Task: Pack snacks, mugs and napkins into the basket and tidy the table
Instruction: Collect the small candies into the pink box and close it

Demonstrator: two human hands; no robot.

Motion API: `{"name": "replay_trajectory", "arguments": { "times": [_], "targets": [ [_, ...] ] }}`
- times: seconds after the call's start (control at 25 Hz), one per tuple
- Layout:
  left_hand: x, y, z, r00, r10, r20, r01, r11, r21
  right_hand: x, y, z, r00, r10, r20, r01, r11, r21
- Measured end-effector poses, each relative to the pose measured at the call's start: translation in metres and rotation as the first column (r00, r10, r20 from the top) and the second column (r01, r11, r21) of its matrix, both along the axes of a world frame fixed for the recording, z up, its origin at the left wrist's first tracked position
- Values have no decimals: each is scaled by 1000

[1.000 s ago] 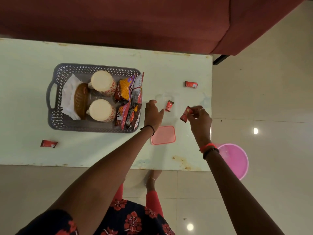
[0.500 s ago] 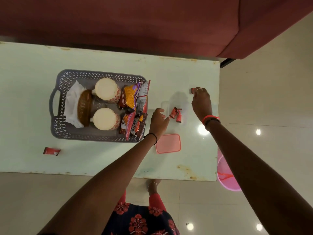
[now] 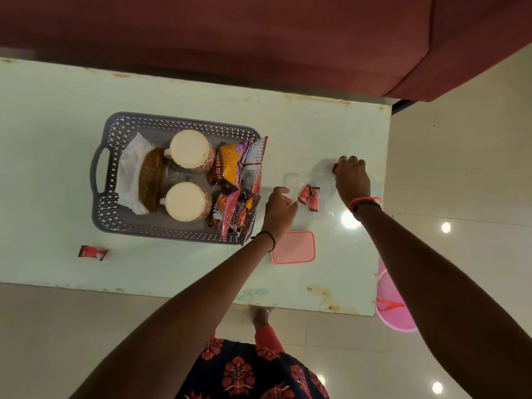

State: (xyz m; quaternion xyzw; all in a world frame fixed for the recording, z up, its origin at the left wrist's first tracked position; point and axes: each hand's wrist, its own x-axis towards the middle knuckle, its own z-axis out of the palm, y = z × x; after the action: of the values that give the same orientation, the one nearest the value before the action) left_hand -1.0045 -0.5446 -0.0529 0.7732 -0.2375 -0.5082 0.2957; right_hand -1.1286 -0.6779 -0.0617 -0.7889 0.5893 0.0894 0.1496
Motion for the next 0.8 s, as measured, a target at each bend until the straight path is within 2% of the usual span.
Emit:
{"name": "replay_trajectory", "arguments": {
  "times": [0.12,0.2,0.28,0.4,0.52,0.64,0.8],
  "targets": [
    [-1,2,4,1000,7,0,-7,1000,-21,-8,12,1,973,-205,107,195,976,101],
    [-3,4,8,999,3,35,-1,999,-50,-11,22,11,881,-412,232,384,910,160],
    [-5,8,13,997,-10,71,16,996,-83,-9,37,27,777,-515,361,479,857,191],
    [-11,20,22,993,-47,107,58,992,-109,0,65,45,761,-451,467,423,890,170],
    [-19,40,34,991,-74,111,86,990,-109,10,85,50,771,-423,477,360,906,220],
    [-20,66,50,986,-98,136,125,971,-202,14,97,50,783,-418,461,343,908,241],
    [3,124,61,923,-274,271,351,889,-295,12,126,49,813,-419,404,358,907,219]
  ]
}}
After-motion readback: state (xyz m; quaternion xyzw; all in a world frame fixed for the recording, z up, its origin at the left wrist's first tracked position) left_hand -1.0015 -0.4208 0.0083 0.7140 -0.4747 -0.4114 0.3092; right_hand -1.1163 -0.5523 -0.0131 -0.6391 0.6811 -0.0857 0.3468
